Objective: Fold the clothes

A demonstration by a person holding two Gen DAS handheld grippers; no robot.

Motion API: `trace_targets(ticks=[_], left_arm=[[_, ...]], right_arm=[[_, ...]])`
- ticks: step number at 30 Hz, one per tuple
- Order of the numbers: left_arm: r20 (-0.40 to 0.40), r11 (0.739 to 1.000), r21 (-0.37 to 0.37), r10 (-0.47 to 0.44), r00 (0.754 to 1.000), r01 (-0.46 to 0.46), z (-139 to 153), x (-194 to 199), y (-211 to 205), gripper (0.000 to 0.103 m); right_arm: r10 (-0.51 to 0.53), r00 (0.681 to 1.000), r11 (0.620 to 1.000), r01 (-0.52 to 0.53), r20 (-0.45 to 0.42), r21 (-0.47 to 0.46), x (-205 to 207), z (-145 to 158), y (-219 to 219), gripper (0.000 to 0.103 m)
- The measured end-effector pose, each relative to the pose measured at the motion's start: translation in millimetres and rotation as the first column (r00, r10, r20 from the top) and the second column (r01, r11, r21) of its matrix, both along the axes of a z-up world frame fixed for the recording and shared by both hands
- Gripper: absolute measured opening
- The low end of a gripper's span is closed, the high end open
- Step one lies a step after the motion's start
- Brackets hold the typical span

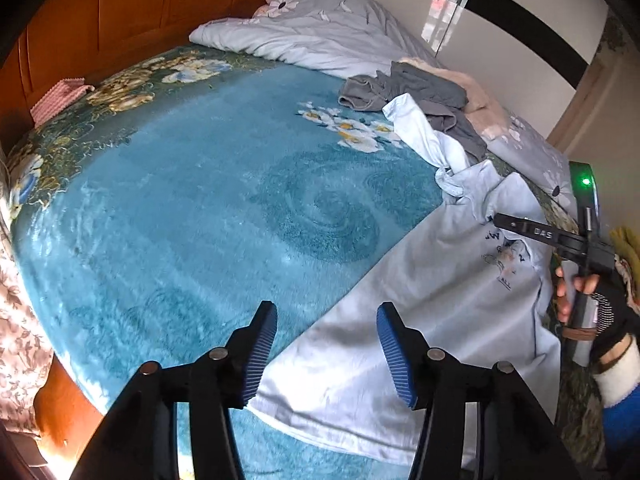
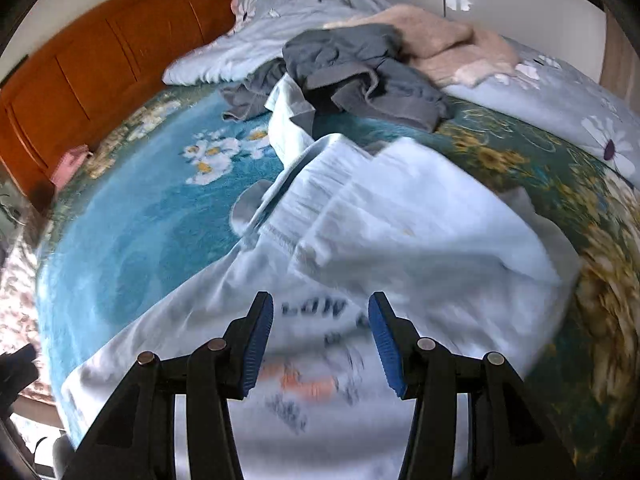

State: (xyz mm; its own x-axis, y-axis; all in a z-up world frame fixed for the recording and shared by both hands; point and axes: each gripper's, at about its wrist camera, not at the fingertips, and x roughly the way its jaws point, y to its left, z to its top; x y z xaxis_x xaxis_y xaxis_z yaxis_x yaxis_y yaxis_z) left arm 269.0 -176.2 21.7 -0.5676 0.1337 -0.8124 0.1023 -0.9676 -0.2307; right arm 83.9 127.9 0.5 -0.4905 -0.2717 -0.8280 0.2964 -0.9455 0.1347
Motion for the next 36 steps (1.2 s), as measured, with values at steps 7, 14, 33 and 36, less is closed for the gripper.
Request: trace_targets(ticks=[7,14,33,36], left_arm=[[0.048,1.000,0.018,-0.004,0.999,0.003,-15.0,-15.4,8.7,0.058],[0.066,1.000,0.024,-0.004,0.998,0.002,-16.1,-18.1,11.6,0.058],[0.105,0.977,0.096,-0.198,0.974,0.189,-21.8,-140.7,123.9,0.066],[0.128,0.975,0.164,-0.169,0.977,0.147,-37.3,-175.6,128.7,0.066]], right_arm=[[-0.052,0.999,0.997,0.053,-0.012,0.062,-15.4,-10.1,4.1,0.046],[-0.115,0.991,0.990,0.120,-0.061,0.073,-10.5,-0.2,29.5,0.009],[-0.388,0.884,0.888,0.434,-0.260,0.153,91.2,27.0,166.2,0.009],[-0.407,0.879,0.882,0.449,-0.247,0.144,100.8,22.7,177.2,0.009]])
